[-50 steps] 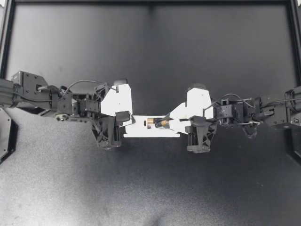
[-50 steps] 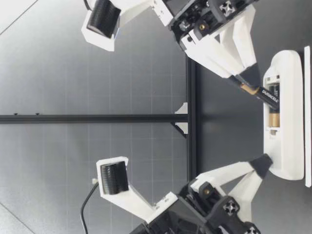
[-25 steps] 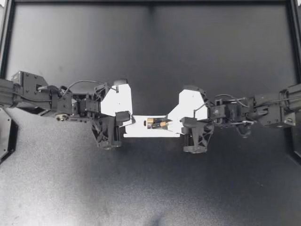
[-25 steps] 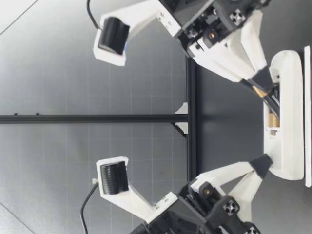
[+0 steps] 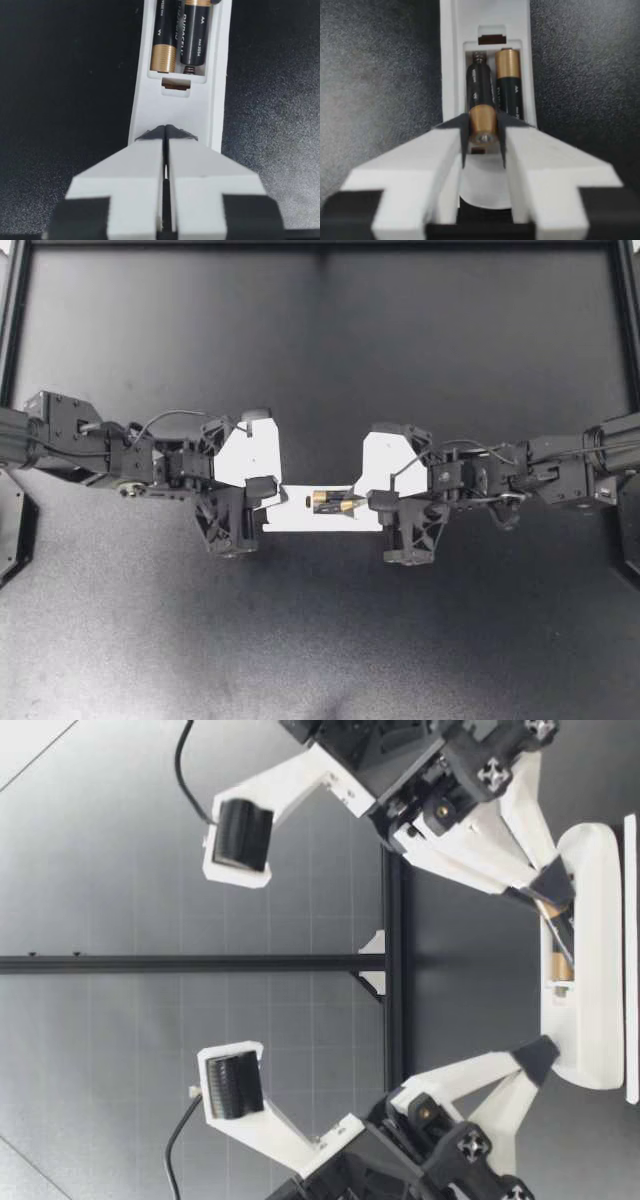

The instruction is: Place the battery into the slot of the remote controller.

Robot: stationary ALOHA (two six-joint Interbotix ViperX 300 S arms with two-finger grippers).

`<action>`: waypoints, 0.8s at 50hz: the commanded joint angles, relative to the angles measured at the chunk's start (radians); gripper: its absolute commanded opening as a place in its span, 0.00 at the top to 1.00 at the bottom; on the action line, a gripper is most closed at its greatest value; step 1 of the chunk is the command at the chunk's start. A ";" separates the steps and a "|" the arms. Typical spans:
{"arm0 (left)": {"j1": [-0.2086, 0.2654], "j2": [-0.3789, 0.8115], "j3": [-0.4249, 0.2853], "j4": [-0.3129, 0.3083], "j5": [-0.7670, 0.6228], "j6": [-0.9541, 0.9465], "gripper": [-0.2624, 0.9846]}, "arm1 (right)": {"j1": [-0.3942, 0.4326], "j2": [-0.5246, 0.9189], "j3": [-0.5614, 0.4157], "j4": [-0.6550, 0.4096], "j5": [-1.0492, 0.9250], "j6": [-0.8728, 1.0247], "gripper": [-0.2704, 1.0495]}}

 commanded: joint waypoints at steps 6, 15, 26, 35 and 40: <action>0.003 -0.018 -0.006 0.000 0.003 -0.002 0.92 | 0.008 -0.051 -0.031 -0.002 0.008 0.005 0.45; 0.003 -0.020 -0.006 -0.002 0.002 -0.003 0.92 | 0.005 -0.140 0.006 0.081 -0.051 0.103 0.46; 0.003 -0.026 -0.008 -0.002 0.002 -0.014 0.92 | 0.005 -0.209 0.097 0.250 -0.137 0.565 0.52; 0.003 -0.028 -0.008 -0.003 0.003 -0.014 0.92 | 0.008 -0.222 0.124 0.239 -0.133 0.983 0.67; 0.003 -0.028 -0.006 -0.003 0.003 -0.012 0.92 | 0.008 -0.215 0.118 0.236 -0.118 1.132 0.76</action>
